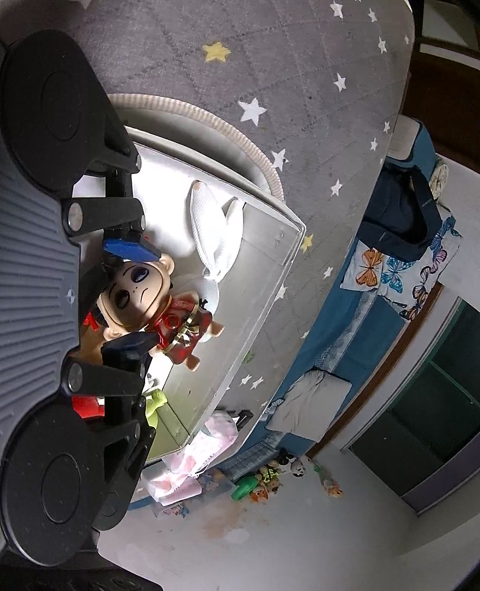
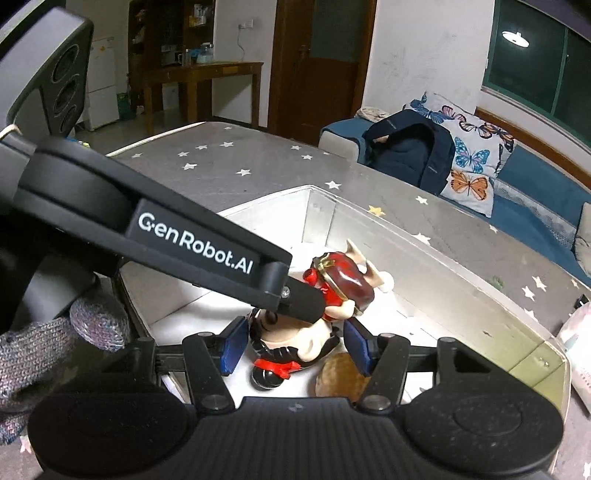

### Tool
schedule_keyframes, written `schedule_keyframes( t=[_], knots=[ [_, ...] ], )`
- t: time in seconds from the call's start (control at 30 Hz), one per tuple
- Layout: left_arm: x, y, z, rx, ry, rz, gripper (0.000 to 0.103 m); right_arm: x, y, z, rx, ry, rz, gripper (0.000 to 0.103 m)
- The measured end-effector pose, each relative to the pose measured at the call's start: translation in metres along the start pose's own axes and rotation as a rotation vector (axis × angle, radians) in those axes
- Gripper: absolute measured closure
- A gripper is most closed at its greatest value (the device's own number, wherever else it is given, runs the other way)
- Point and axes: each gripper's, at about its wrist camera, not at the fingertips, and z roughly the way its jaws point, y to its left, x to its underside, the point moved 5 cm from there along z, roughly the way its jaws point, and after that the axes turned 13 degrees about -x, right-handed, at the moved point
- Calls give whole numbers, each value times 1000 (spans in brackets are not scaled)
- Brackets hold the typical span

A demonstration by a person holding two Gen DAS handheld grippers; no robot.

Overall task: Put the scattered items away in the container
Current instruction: 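Lift the doll figure with the right gripper over the box, then lower the doll into the box and open the right gripper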

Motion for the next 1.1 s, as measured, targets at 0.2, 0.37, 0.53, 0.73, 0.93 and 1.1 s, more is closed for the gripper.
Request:
schedule_keyframes(
  t=[0.2, 0.37, 0.53, 0.73, 0.93, 1.1],
  knots=[
    [1, -1, -2, -8, -2, 4, 59, -2, -1, -4, 7, -15, -4, 45],
    [3, -2, -6, -28, -14, 18, 59, -3, -1, -10, 9, -30, 6, 45],
    [5, -6, -15, -56, -46, 60, 59, -4, -1, -14, 12, -35, 10, 45],
    [9, -15, -27, -92, -95, 115, 59, -3, 3, -26, 17, -61, 13, 45],
    [18, -26, -41, -121, -139, 160, 59, 1, 8, -42, 35, -89, 25, 45],
    [30, -34, -57, -144, -178, 185, 59, 5, 14, -57, 42, -119, 48, 45]
  ],
)
